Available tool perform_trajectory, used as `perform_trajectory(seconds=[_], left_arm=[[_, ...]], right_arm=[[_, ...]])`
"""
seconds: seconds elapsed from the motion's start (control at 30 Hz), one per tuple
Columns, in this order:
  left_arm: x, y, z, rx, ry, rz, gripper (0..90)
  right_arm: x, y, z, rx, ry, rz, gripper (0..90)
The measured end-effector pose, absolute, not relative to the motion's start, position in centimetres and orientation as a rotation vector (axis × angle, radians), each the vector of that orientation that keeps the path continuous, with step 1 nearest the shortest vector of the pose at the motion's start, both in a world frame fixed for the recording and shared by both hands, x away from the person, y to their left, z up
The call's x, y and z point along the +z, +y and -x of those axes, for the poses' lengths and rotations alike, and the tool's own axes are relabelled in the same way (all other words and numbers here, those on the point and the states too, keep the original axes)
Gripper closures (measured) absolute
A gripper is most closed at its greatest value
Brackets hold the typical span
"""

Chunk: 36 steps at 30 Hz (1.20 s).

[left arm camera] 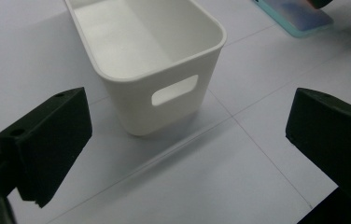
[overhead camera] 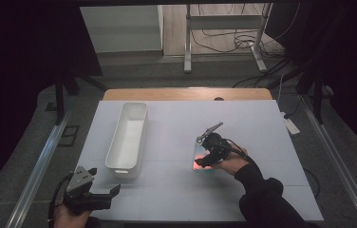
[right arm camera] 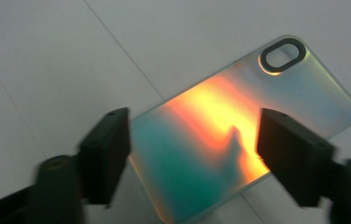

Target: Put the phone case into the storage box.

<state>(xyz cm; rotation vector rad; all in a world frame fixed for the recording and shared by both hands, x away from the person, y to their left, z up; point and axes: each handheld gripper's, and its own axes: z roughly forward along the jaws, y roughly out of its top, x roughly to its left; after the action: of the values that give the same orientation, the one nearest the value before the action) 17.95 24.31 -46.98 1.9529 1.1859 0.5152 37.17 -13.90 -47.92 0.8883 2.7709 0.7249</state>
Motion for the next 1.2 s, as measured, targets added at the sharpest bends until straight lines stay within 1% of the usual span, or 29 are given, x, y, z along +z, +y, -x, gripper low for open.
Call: perform_trajectory(seconds=[0.03,0.1,0.2,0.23,0.27,0.3,0.33,0.4,0.43,0.77,1.2], left_arm=[[-47.0,24.3,-18.0,0.515,1.186,-1.953,1.2],[-47.0,24.3,-18.0,0.516,1.185,-1.954,1.3],[-47.0,24.3,-18.0,0.516,1.185,-1.955,1.3],[-47.0,24.3,-18.0,0.516,1.184,-1.956,1.3],[-47.0,24.3,-18.0,0.516,1.184,-1.956,1.3],[-47.0,24.3,-18.0,0.516,1.184,-1.956,1.3],[-47.0,24.3,-18.0,0.516,1.184,-1.956,1.3],[-47.0,24.3,-18.0,0.516,1.183,-1.958,1.4],[-47.0,24.3,-18.0,0.516,1.183,-1.958,1.4],[-47.0,24.2,-18.0,0.516,1.183,-1.96,1.5],[-47.0,24.2,-18.0,0.516,1.182,-1.964,1.6]], right_arm=[[-48.0,-13.9,-37.2,0.715,2.783,-0.883,39.1],[-48.1,-13.8,-37.2,0.69,2.807,-0.878,54.2],[-48.3,-13.7,-37.1,0.665,2.818,-0.847,65.5],[-48.3,-13.7,-37.1,0.665,2.818,-0.847,65.5],[-48.5,-13.7,-37.2,0.644,2.831,-0.834,73.4],[-48.5,-13.7,-37.2,0.644,2.831,-0.834,73.4],[-48.5,-13.7,-37.2,0.641,2.83,-0.831,76.5],[-48.6,-13.7,-37.2,0.653,2.828,-0.845,88.1],[-48.6,-13.7,-37.2,0.668,2.829,-0.846,89.2],[-49.0,-12.3,-37.2,0.739,2.847,-0.811,89.2],[-49.9,-10.2,-36.8,0.735,2.887,-0.8,89.3]])
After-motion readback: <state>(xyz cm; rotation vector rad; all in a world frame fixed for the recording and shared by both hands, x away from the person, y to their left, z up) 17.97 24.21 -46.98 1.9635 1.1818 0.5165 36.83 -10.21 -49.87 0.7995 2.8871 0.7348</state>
